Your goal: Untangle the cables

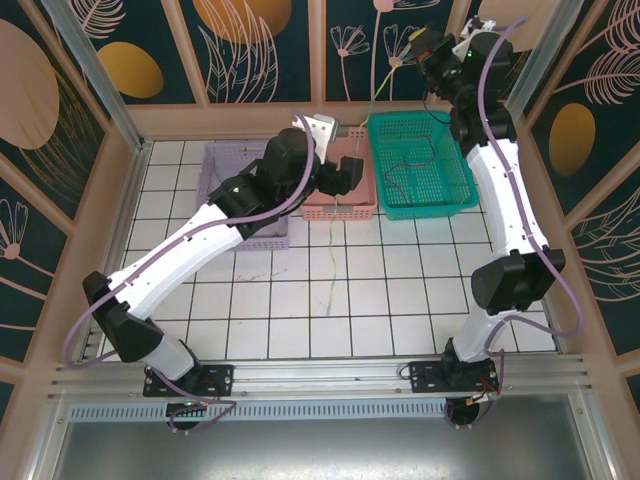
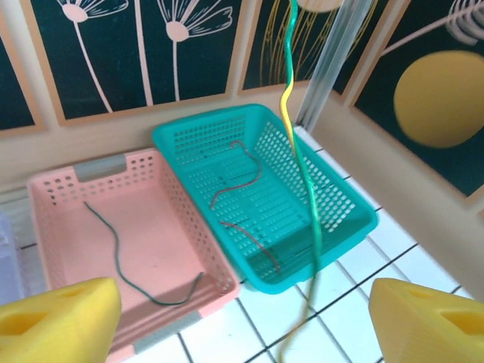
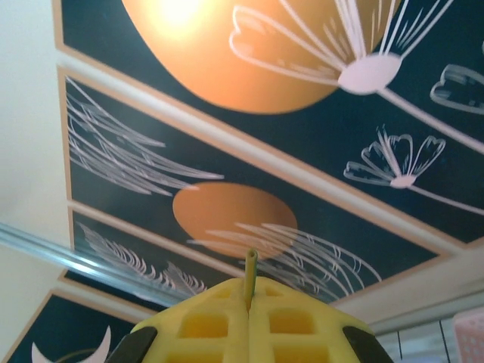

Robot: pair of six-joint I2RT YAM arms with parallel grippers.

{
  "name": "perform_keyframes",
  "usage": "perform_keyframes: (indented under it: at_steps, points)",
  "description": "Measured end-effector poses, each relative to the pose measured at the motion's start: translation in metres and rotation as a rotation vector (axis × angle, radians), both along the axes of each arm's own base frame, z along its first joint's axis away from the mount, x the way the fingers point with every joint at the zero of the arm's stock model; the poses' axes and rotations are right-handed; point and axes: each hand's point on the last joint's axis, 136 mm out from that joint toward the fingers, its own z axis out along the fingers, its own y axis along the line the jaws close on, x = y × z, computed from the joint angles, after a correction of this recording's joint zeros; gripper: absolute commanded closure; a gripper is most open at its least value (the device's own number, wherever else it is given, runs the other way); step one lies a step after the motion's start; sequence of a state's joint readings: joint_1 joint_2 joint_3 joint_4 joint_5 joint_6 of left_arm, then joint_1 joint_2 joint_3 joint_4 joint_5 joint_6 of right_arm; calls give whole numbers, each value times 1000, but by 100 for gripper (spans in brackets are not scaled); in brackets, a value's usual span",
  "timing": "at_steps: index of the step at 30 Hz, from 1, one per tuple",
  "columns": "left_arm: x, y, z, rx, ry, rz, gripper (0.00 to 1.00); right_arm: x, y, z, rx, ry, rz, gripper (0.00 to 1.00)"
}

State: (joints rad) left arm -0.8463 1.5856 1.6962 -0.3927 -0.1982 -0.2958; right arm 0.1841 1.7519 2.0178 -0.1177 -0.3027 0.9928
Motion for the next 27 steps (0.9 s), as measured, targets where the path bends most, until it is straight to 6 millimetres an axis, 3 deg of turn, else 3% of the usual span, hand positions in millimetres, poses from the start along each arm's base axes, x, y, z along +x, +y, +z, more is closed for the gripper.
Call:
perform_keyframes:
  at_steps: [5, 7, 9, 12, 15, 19, 23, 27]
  points:
    - [17, -6, -29, 124, -22, 14, 28, -5, 33, -10, -8, 27, 81, 100]
    - [24, -10, -42, 163, -19, 18, 49, -8, 44, -12, -10, 32, 109, 100]
    - [30, -12, -50, 175, -13, 29, 62, -10, 52, -13, -14, 33, 128, 100]
    - [32, -14, -50, 167, -16, 34, 56, -13, 58, -13, -14, 34, 142, 100]
    - [37, -17, -35, 122, -37, 40, 41, -13, 59, -14, -15, 37, 146, 100]
    - [39, -17, -17, 71, -54, 56, 36, -13, 59, -16, -29, 36, 146, 100]
    - [37, -6, 1, 20, -53, 105, 22, -9, 60, -23, -50, 50, 145, 100]
    - [22, 7, 30, -80, -45, 103, 6, -4, 61, -32, -61, 69, 146, 100]
